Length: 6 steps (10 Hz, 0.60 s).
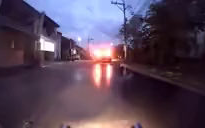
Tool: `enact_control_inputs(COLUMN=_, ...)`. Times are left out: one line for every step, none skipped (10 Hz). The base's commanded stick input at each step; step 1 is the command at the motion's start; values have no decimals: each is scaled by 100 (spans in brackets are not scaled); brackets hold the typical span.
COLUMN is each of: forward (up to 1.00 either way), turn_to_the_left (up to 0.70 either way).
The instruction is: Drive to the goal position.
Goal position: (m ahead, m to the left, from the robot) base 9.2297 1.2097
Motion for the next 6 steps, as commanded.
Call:
enact_control_inputs(forward=50, turn_to_the_left=0)
enact_control_inputs(forward=50, turn_to_the_left=0)
enact_control_inputs(forward=50, turn_to_the_left=0)
enact_control_inputs(forward=50, turn_to_the_left=0)
enact_control_inputs(forward=50, turn_to_the_left=0)
enact_control_inputs(forward=50, turn_to_the_left=0)
